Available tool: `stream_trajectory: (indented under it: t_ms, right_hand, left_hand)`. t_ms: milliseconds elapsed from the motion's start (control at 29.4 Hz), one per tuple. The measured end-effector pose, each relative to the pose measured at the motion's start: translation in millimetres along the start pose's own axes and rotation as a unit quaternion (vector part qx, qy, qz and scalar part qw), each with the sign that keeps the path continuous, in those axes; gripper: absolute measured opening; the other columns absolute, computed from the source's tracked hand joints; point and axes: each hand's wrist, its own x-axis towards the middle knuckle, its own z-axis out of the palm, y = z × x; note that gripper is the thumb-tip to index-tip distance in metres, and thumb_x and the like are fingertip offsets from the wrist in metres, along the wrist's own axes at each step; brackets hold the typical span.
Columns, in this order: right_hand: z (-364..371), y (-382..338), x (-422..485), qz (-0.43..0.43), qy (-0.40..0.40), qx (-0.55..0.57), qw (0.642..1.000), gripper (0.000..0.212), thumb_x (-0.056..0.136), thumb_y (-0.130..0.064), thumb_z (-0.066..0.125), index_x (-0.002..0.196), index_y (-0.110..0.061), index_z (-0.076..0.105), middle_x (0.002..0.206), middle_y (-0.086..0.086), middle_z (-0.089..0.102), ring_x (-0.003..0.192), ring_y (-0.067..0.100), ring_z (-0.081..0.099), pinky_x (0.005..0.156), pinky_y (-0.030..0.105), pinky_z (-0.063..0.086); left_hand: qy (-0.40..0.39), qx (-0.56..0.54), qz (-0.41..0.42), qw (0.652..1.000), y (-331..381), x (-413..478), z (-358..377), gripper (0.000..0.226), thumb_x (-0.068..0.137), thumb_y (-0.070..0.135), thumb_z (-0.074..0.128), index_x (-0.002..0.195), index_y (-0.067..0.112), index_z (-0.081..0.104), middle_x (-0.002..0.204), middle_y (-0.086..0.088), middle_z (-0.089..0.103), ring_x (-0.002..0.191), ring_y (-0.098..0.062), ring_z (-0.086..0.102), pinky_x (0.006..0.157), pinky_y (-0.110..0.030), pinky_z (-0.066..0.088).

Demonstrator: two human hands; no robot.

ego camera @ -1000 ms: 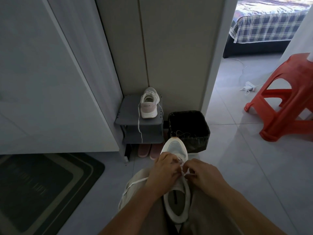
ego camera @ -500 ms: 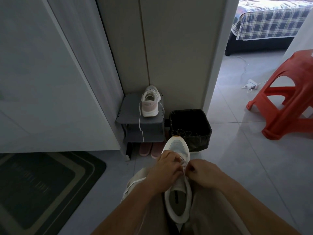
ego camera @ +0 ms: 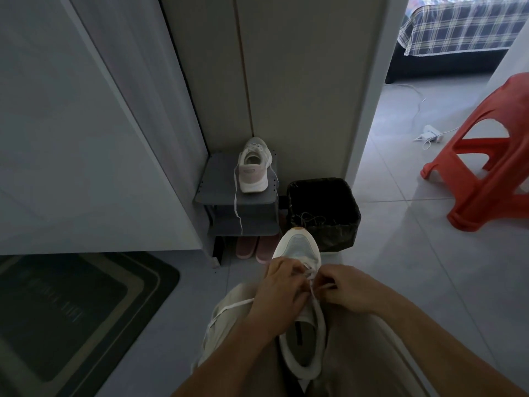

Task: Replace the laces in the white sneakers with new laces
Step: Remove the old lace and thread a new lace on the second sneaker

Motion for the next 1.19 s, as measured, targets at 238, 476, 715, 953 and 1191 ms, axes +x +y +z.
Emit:
stream_trajectory:
  t_ms: [238,476,715,953,1191]
  right_hand:
    - [19.2,7.8,-6.1,-0.063,0.133,-0.072,0.986,0.063,0.068,-0.059,0.018,0.098,-0.026,0.062,0.101,-0.009,0.057,0.088,0.008,0.055,0.063,0.005,0.030]
    - [16.4,11.1,13.2,0.016,0.050,-0.033,0.998,0.020,0.092,-0.033,0.048,0.106,-0.023,0.059,0.105,-0.006,0.058,0.086,0.005,0.048,0.064,0.004,0.031]
    - [-8.3,7.6,26.5,0.077,-0.044,0.111,0.990,0.023,0.086,-0.025,0.057,0.068,-0.011,0.058,0.068,0.001,0.054,0.061,0.009,0.046,0.059,0.020,0.036]
    - [5.7,12.8,12.7,-0.082,0.083,-0.055,0.992,0.016,0.083,-0.032,0.058,0.084,-0.042,0.045,0.088,-0.018,0.056,0.068,-0.003,0.052,0.054,0.003,0.031]
    - [7.1,12.5,5.6,-0.046,0.116,-0.033,0.992,0.018,0.085,-0.035,0.054,0.080,-0.021,0.064,0.083,-0.011,0.058,0.071,0.003,0.056,0.060,0.017,0.045]
  left_hand:
    - [-0.019,-0.036,-0.017,0.999,-3.9,3.1,-1.0,0.038,0.082,0.039,0.041,0.091,0.015,0.069,0.114,0.003,0.051,0.111,-0.008,0.030,0.097,-0.020,0.025]
    - [-0.026,0.015,-0.004,1.000,-4.7,8.9,3.3,0.030,0.083,0.033,0.040,0.081,0.017,0.065,0.108,0.003,0.049,0.105,-0.007,0.032,0.096,-0.022,0.035]
    - [0.070,-0.110,-0.122,0.984,-24.1,-16.5,-10.2,0.022,0.083,0.040,0.045,0.103,0.034,0.048,0.105,0.017,0.047,0.098,-0.001,0.042,0.086,-0.020,0.038]
    - [-0.044,-0.070,-0.116,0.990,-35.8,-16.0,-23.6,0.047,0.078,0.059,0.032,0.079,0.028,0.067,0.078,0.016,0.059,0.078,0.002,0.047,0.079,-0.019,0.030]
    - [-0.031,-0.195,-0.170,0.965,-39.3,-12.8,-26.6,0.022,0.069,0.052,0.050,0.065,0.031,0.057,0.079,0.018,0.061,0.075,-0.003,0.057,0.067,-0.009,0.039]
